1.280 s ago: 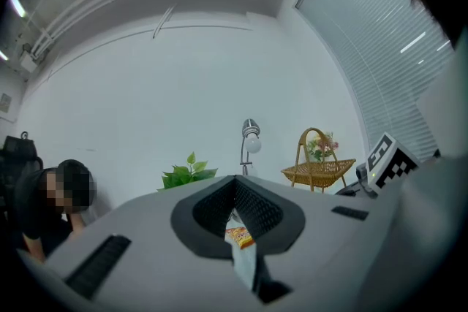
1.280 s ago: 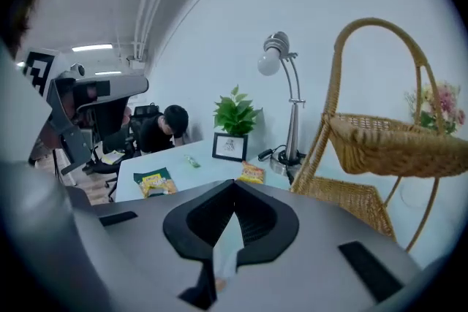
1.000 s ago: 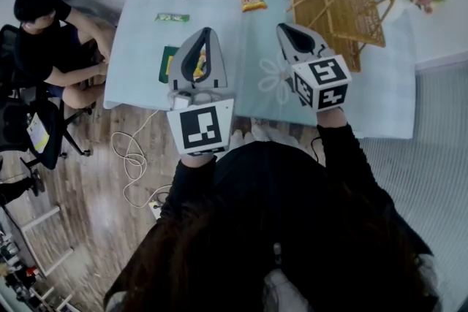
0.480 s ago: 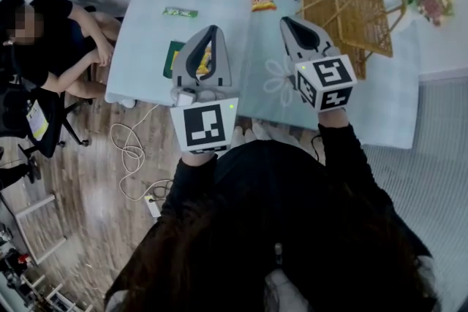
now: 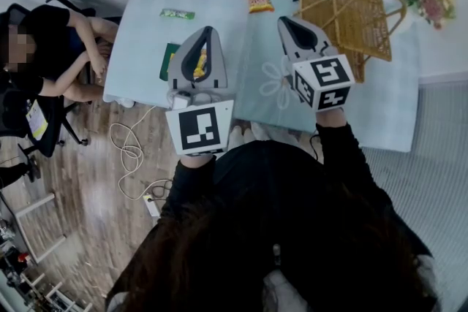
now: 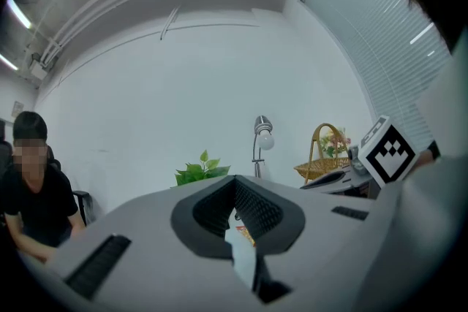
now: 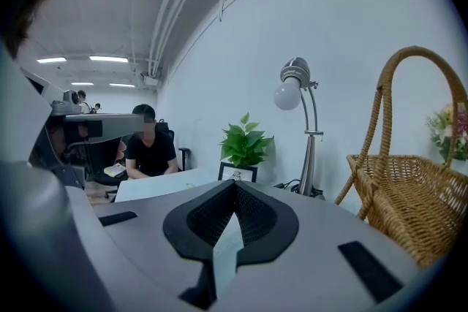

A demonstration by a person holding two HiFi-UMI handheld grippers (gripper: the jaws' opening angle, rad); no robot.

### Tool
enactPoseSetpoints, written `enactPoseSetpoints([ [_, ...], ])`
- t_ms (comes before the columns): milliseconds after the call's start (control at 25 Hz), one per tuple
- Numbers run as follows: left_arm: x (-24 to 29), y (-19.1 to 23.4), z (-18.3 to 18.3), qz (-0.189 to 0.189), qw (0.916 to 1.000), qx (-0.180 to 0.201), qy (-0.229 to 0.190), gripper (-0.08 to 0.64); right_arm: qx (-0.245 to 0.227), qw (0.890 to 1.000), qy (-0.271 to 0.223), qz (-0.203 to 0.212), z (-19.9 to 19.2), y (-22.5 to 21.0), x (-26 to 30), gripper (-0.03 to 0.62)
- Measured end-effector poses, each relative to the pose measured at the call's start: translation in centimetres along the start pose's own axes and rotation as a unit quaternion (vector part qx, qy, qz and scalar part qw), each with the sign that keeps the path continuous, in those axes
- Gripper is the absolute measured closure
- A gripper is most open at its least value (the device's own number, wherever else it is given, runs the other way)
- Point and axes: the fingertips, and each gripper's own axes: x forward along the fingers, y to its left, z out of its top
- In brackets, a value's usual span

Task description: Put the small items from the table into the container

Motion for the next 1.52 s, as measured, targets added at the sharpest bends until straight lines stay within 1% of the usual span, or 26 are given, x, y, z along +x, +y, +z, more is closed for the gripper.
enactPoseSetpoints([
  [120, 0.2, 0.1, 0.0, 0.008, 1.0000, -0.001, -0.004, 0.558, 0.008, 1.000, 0.002, 0.004, -0.4, -0.2, 0.3, 0.568],
  [320, 0.8, 0.2, -0.3, 0.019, 0.9998, -0.001, 0.001, 0.558, 0.020, 1.000, 0.006, 0.004, -1.1, -0.4, 1.2, 0.566],
  [600, 1.8, 0.0, -0.6, 0.034, 0.9994, -0.001, 0.007, 0.558, 0.023, 1.000, 0.011, 0.000, -2.1, -0.8, 2.7, 0.566],
  [760, 2.4, -0.2, -0.6, 0.043, 0.9990, 0.001, 0.009, 0.558, 0.025, 0.999, 0.024, 0.006, -3.2, -1.2, 4.0, 0.565],
  [1040, 2.9, -0.8, -0.2, 0.063, 0.9979, 0.008, 0.011, 0.558, 0.042, 0.997, 0.053, 0.033, -5.0, -1.4, 6.0, 0.565],
  [1200, 2.6, -0.9, -0.4, 0.072, 0.9973, 0.009, 0.015, 0.558, 0.045, 0.996, 0.067, 0.030, -6.1, -1.7, 7.1, 0.560],
  [1240, 2.6, -0.8, -0.5, 0.073, 0.9971, 0.008, 0.017, 0.558, 0.047, 0.996, 0.071, 0.028, -6.4, -1.9, 7.4, 0.553],
  [1280, 2.6, -0.5, -0.6, 0.075, 0.9970, 0.007, 0.019, 0.558, 0.050, 0.996, 0.074, 0.026, -6.7, -2.0, 7.7, 0.528],
  [1320, 2.6, -0.3, -0.7, 0.077, 0.9968, 0.007, 0.020, 0.558, 0.053, 0.995, 0.076, 0.023, -6.9, -2.1, 8.1, 0.478],
  [1360, 2.7, 0.0, -0.9, 0.078, 0.9967, 0.006, 0.022, 0.558, 0.056, 0.995, 0.078, 0.020, -7.2, -2.3, 8.5, 0.441],
  [1520, 3.3, 1.0, -1.4, 0.071, 0.9970, 0.010, 0.029, 0.558, 0.074, 0.993, 0.093, 0.002, -8.3, -3.0, 10.2, 0.340],
])
